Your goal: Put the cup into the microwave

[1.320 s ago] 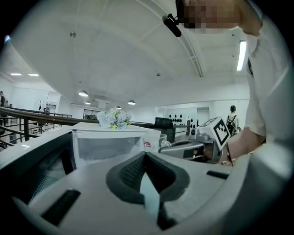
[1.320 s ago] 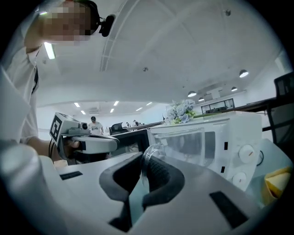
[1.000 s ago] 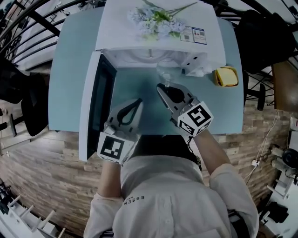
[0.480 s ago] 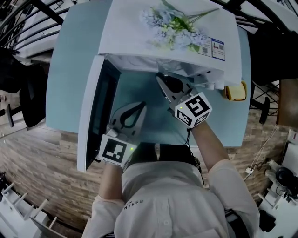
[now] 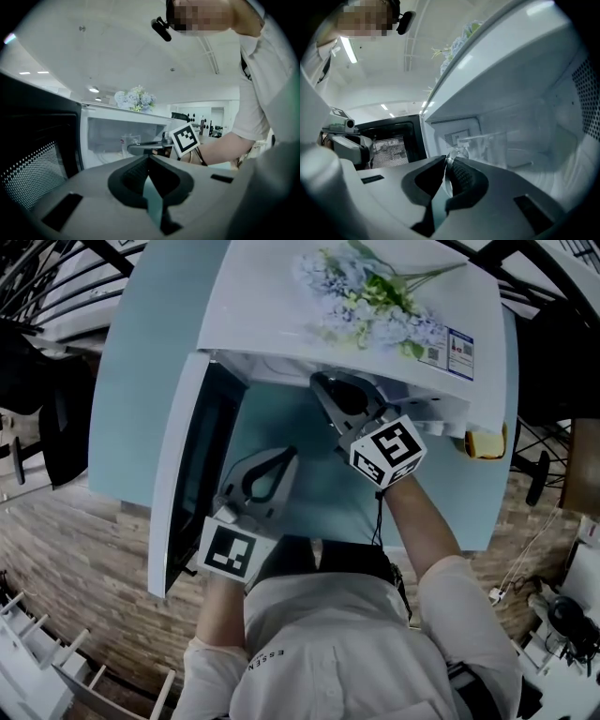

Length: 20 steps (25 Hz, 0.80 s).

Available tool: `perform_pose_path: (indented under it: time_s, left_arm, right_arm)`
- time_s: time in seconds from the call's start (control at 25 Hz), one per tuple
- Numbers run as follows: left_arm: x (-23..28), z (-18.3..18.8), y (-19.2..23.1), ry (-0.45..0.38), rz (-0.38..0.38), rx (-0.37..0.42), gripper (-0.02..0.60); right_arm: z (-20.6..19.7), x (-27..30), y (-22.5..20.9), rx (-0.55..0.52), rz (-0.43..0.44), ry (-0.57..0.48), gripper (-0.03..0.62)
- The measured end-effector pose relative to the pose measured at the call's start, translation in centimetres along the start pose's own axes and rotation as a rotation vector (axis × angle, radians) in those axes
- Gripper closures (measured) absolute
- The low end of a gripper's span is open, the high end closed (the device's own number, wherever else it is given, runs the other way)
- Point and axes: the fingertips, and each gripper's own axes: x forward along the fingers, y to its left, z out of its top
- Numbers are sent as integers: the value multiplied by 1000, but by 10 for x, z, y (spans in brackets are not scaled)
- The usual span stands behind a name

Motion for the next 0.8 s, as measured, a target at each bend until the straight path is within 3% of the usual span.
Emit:
perform_pose_path:
  time_s: [0.8]
  left_arm:
    - [3,-18,10,17,37,-33,581]
  right_arm:
    - [-10,41,-5,-10,-26,7,568]
